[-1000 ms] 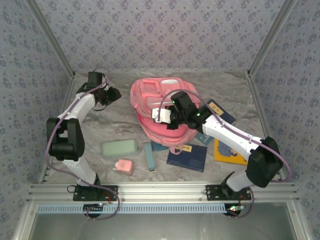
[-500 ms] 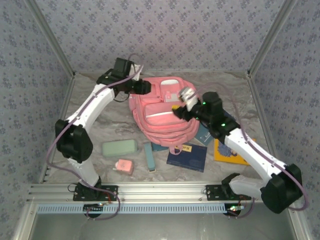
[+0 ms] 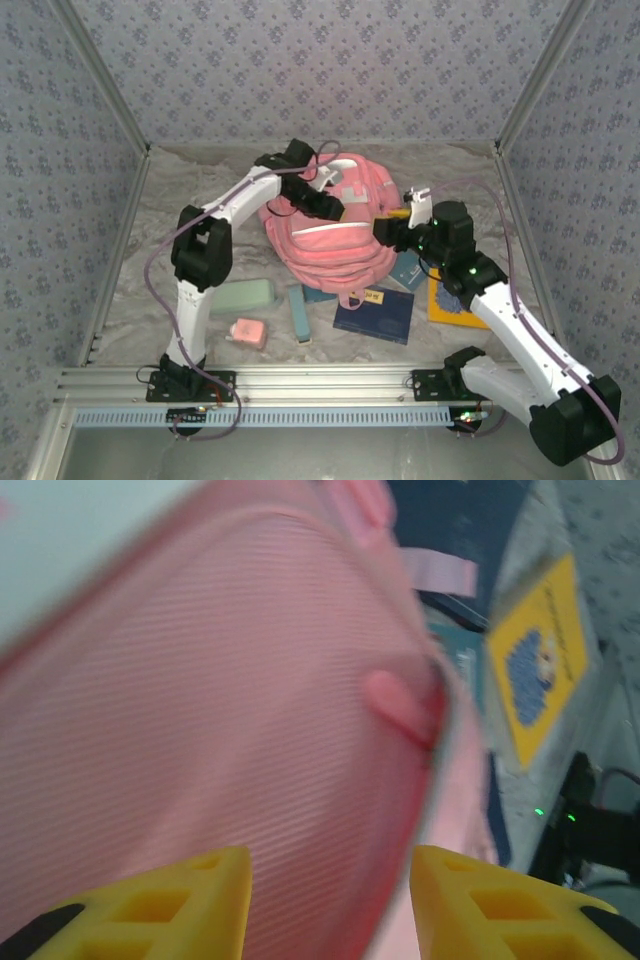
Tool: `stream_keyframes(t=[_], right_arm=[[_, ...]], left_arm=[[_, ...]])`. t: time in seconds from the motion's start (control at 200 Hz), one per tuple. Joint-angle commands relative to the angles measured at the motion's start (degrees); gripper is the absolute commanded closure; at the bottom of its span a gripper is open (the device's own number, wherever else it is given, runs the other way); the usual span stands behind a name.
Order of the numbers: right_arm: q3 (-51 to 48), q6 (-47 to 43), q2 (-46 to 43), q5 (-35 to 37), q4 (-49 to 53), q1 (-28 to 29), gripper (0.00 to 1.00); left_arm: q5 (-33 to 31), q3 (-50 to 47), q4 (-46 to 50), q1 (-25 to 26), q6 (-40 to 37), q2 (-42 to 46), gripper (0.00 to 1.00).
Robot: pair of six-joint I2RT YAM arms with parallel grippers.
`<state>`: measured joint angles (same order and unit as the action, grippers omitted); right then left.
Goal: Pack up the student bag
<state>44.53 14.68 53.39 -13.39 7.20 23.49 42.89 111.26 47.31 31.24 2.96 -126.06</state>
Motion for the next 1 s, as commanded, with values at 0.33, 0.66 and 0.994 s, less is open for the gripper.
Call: stream_keyframes(t=[0.33, 0.66, 0.994], right_arm=[[-2.8, 0.7, -3.3, 2.7, 0.1, 0.3, 0.48], [-2.4, 0.5, -3.9, 3.4, 1.1, 0.7, 0.5], [0.4, 1.2, -4.0, 5.1, 2.7, 0.4, 0.48]], left_arm=[[0.7, 2.0, 7.2, 2.8, -5.0, -1.7, 0.69], [-8.1, 4.4, 6.3, 3.2, -3.2, -2.3, 1.0], [-9.6, 1.2, -13.7, -8.8, 18.1, 10.6, 1.0]])
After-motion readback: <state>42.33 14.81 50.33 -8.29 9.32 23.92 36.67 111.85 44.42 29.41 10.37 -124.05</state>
